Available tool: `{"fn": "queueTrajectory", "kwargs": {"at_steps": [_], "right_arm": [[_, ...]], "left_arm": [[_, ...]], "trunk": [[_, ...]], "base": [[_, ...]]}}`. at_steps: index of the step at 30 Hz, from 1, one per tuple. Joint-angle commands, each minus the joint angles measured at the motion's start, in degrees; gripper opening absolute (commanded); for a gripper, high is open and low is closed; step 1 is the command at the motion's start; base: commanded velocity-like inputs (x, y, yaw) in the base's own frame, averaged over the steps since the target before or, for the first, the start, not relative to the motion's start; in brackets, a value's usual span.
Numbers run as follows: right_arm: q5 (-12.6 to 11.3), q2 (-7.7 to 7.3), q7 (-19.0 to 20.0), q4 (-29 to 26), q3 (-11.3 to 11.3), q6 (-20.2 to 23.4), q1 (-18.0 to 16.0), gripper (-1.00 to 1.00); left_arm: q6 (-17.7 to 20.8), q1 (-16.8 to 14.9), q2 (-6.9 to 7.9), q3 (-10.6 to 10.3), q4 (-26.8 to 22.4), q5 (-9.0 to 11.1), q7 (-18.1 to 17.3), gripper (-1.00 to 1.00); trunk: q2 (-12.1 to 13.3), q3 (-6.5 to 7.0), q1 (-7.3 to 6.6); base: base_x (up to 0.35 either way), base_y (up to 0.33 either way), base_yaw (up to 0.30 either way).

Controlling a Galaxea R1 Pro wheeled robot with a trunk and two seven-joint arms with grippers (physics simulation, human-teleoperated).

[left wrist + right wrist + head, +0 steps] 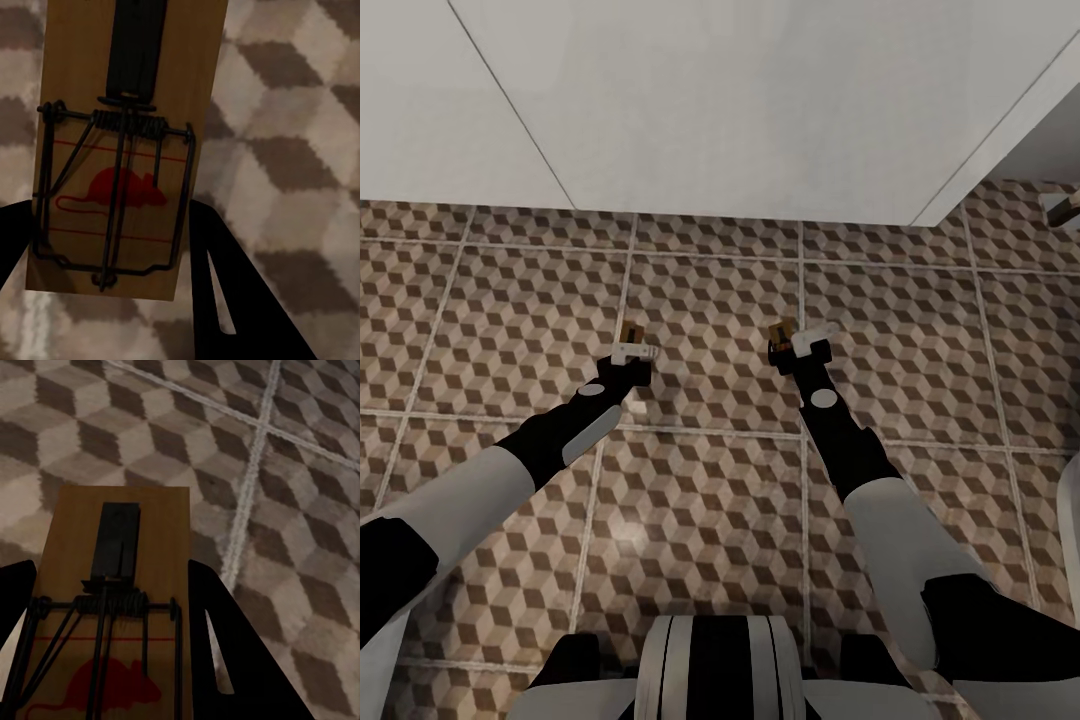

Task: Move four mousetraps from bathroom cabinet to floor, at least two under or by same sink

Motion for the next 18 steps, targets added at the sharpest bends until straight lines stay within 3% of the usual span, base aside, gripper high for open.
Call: {"fn": "queueTrajectory", "kwargs": {"at_steps": [1,18], "right_arm": [[0.35,0.01,-0.28,0.06,0.08,-0.07,-0.04,-1.0],[0.35,0.01,-0.28,0.12,0.08,-0.16,-0.01,-1.0]], "left_arm": [[0.22,-0.06,0.09,-0.36,-0.18,0.11,0.7,-1.0],[0.28,-0.06,0.1,-0.36,-0.58,0.07,0.75,-1.0]], "trunk": [[-0.03,-0.03,0.02],[-0.19,-0.03,0.33]], "base": [[0.0,0.0,0.0],[0.0,0.0,0.0]]}}
